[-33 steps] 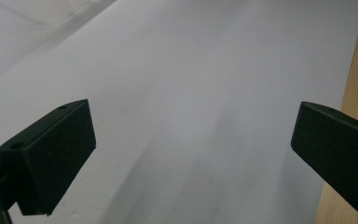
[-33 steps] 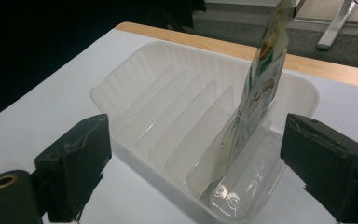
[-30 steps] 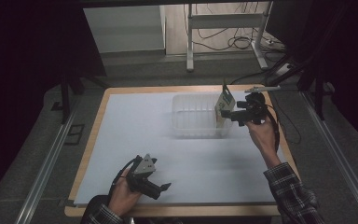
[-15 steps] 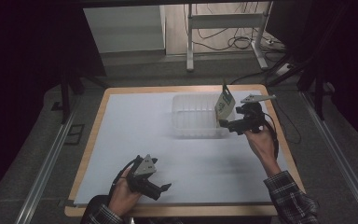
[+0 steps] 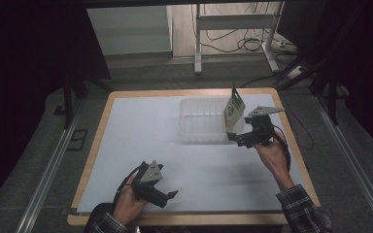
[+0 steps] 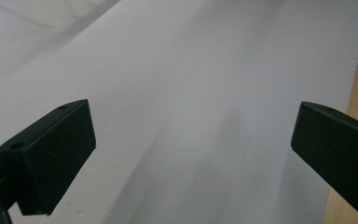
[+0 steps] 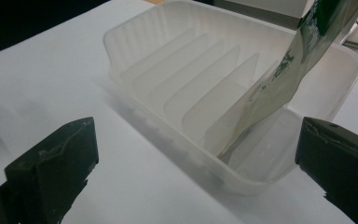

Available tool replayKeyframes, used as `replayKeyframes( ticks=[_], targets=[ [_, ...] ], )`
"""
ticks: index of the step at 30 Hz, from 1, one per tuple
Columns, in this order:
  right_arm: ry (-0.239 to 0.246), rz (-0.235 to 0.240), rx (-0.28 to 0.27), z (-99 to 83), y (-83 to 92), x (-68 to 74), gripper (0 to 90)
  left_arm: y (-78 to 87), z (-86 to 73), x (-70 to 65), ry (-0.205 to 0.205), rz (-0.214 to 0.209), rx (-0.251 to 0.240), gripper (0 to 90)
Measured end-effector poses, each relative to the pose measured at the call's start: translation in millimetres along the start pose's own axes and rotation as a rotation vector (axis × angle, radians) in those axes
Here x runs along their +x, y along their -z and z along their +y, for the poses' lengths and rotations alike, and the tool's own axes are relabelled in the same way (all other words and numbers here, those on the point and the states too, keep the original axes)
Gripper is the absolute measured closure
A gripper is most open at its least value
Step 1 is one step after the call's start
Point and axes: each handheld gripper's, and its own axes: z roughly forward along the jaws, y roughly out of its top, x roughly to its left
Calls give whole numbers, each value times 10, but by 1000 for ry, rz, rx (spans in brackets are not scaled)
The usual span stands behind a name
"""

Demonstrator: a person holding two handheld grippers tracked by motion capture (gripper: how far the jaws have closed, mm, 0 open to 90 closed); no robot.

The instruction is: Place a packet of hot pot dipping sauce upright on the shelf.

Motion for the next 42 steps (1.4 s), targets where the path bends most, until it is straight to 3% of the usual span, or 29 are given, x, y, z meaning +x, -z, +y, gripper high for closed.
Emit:
replayKeyframes(
  ticks=[8, 14, 27, 36, 42],
  targets=[
    [16, 22, 10, -72, 58, 55, 0, -2, -3, -2, -1, 0, 6, 0],
    [1, 31, -6, -118, 121, 78, 0, -1, -4, -4, -1, 0, 4, 0],
    [-4, 22, 26, -270, 208, 105, 0, 5, -7, -7, -3, 5, 0, 0],
    [-36, 31, 25, -406, 257, 130, 0, 7, -14, 1, 0, 12, 2, 0],
    [-19, 19, 27, -488, 316, 148, 0, 3, -17, 3, 4, 17, 11, 0]
  ],
)
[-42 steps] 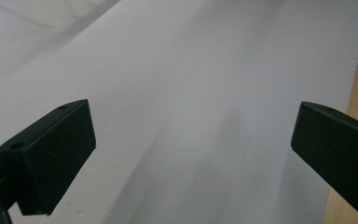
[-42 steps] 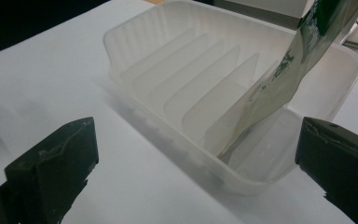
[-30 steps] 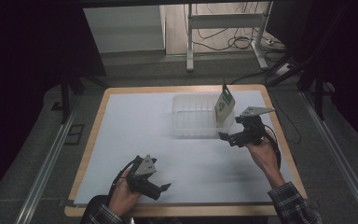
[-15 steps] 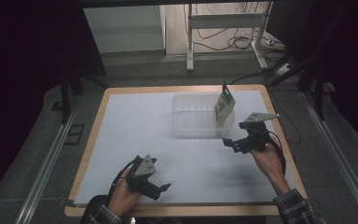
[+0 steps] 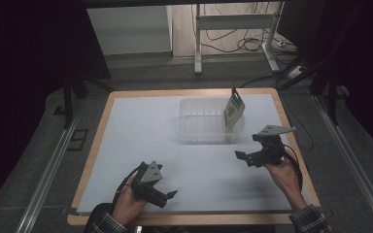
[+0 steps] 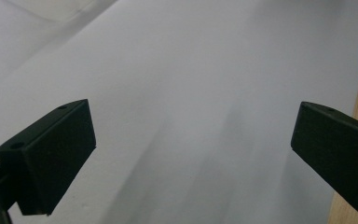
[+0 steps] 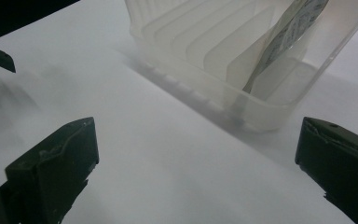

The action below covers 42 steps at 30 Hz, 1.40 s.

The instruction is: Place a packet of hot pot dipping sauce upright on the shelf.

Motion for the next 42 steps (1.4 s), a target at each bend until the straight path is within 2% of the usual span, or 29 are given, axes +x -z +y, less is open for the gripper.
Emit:
replayKeyframes(
  ticks=[10, 18, 29, 42],
  targets=[
    [-5, -9, 5, -112, 111, 6, 0, -7, 1, -4, 1, 13, 12, 0],
    [23, -43, 19, -191, 258, 59, 0, -3, 4, -4, 9, 23, 20, 7],
    [6, -72, 5, -312, 451, 61, 0, 3, 10, -15, 6, 33, 22, 18],
    [0, -116, 17, -485, 579, 52, 0, 2, 12, -24, 2, 42, 23, 21]
  ],
)
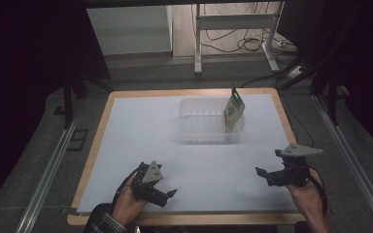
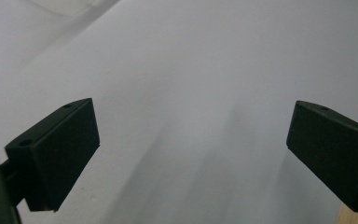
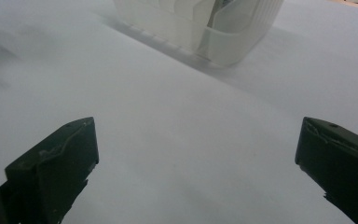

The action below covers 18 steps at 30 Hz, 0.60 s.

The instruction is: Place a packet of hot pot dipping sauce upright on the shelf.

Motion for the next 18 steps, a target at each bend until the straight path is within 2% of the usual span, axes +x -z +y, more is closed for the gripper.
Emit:
replayKeyframes(
  ticks=[11, 18],
  targets=[
    [0, -31, 6, -130, 112, -12, 0, -3, -4, 0, -2, 5, -6, 20],
    [-23, -32, 31, -239, 137, -35, 0, -10, -7, -3, -10, 6, -2, 19]
  ],
)
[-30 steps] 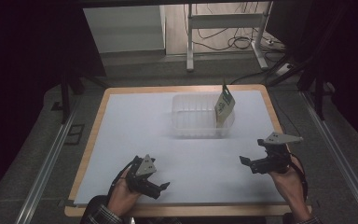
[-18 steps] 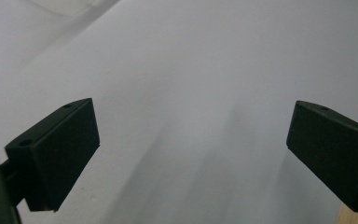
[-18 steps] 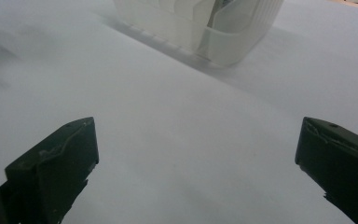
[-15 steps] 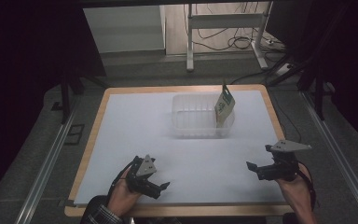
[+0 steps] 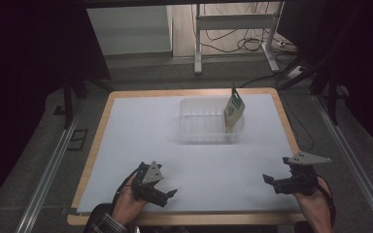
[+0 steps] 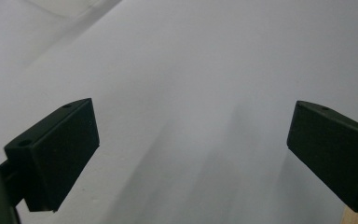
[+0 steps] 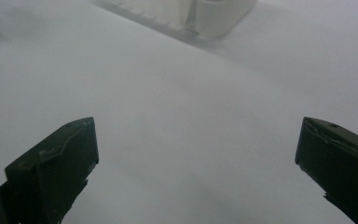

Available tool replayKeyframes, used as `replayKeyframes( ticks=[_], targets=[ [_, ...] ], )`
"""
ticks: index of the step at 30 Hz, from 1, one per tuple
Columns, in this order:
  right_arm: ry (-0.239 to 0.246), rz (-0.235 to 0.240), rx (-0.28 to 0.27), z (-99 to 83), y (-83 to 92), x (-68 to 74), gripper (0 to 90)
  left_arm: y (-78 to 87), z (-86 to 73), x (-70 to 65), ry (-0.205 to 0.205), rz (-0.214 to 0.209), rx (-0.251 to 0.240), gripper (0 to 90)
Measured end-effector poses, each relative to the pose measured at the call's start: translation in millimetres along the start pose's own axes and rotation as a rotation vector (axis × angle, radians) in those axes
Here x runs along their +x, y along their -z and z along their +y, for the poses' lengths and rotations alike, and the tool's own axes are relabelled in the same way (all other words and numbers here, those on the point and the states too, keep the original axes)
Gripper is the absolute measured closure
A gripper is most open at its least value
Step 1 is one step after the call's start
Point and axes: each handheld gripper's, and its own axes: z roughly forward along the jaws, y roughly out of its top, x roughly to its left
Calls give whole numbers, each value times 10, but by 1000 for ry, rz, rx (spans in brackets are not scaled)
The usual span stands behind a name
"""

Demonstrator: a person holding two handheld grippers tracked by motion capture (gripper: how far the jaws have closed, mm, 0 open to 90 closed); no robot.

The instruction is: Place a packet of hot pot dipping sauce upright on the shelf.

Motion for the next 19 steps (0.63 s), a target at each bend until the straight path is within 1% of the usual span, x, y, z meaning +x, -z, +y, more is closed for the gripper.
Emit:
replayKeyframes(
  ticks=[7, 12, 13, 16, 19],
  targets=[
    [-11, 2, 33, -96, -15, -20, 0, -12, -5, -2, -4, 2, 8, 16],
    [-20, -13, 80, -172, -40, -54, 0, -22, -11, 0, -4, 2, 18, 13],
    [-28, -17, 101, -192, -58, -64, 0, -23, -12, 0, -5, 4, 20, 11],
    [-29, -22, 113, -206, -78, -71, 0, -19, -11, 3, -6, 4, 16, 10],
    [-29, -21, 113, -206, -83, -67, 0, -19, -9, 6, -7, 6, 14, 10]
  ],
)
